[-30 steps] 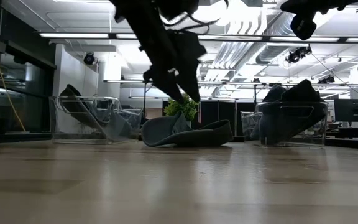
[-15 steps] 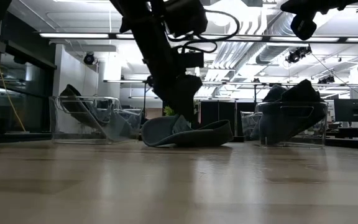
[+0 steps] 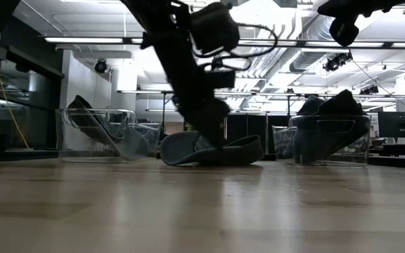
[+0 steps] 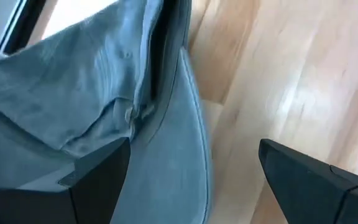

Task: Pick & Place hat
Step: Put the gray cap into the left transparent bin

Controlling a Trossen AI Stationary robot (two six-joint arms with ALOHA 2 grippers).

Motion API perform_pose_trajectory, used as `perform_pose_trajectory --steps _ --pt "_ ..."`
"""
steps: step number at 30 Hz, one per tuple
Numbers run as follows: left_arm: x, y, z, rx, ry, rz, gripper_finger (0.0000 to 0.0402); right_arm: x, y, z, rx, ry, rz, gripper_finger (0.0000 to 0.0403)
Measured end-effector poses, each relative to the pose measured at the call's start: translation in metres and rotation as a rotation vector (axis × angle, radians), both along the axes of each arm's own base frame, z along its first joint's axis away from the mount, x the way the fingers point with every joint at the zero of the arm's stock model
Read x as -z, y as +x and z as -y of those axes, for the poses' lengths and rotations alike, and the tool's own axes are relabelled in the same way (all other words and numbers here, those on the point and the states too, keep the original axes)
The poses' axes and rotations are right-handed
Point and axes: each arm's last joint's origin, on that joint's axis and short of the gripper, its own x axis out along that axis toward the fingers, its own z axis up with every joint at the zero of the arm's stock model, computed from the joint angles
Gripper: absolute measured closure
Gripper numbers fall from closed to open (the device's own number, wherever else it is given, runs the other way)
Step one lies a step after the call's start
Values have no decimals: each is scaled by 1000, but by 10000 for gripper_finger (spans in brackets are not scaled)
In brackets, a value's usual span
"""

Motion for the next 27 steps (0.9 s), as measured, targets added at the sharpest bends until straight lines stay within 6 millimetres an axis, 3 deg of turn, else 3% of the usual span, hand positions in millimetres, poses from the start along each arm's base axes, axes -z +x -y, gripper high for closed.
perform_pose_trajectory --steps 3,11,15,20,27 --pt "9 -3 -1 -17 27 -54 48 0 0 0 5 0 -3 402" --pt "6 -2 -2 -27 50 -34 48 1 0 0 13 2 -8 402" --pt "23 2 -2 -31 50 -58 48 1 0 0 13 4 -11 402" --pt "29 5 -1 -50 27 -38 51 2 -1 0 16 12 -19 402" --pt "29 3 -2 -68 31 -45 107 3 -1 0 23 17 -28 402"
